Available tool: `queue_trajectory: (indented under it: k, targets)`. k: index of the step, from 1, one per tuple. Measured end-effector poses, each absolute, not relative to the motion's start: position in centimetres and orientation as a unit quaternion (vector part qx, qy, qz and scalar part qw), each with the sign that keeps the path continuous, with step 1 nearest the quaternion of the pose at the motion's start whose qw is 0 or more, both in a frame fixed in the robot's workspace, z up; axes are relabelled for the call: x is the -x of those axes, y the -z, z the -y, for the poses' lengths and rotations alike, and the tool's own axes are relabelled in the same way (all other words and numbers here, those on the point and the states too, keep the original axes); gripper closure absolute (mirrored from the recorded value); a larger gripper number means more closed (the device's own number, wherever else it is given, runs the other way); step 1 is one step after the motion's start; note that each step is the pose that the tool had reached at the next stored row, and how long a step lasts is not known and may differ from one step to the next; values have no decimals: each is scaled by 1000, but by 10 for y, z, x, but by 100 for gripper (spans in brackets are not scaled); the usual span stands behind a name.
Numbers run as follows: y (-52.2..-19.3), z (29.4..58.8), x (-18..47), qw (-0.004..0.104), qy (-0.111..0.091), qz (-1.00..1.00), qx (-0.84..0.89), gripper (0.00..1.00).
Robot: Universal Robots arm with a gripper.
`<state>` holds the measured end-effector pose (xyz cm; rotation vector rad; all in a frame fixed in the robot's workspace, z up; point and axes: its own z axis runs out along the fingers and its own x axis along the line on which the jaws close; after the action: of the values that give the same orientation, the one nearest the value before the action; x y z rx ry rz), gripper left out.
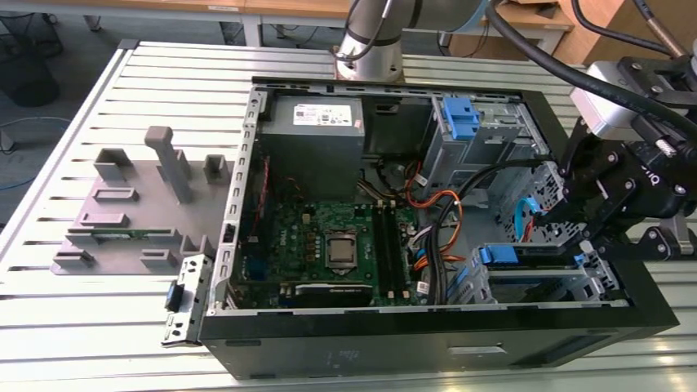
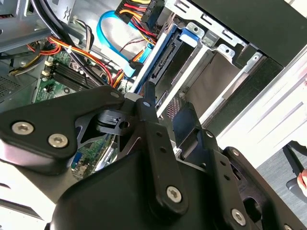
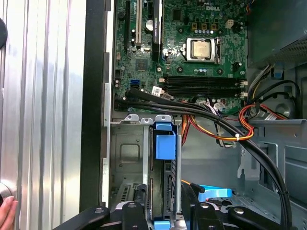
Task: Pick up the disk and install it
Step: 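Insert the first disk wire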
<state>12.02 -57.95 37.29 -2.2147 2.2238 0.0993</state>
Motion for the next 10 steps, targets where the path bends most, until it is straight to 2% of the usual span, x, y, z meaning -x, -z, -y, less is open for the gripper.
queue_trajectory:
  k: [10]
  targets:
    - [-373,578,-120,1,-32,-708,705,58]
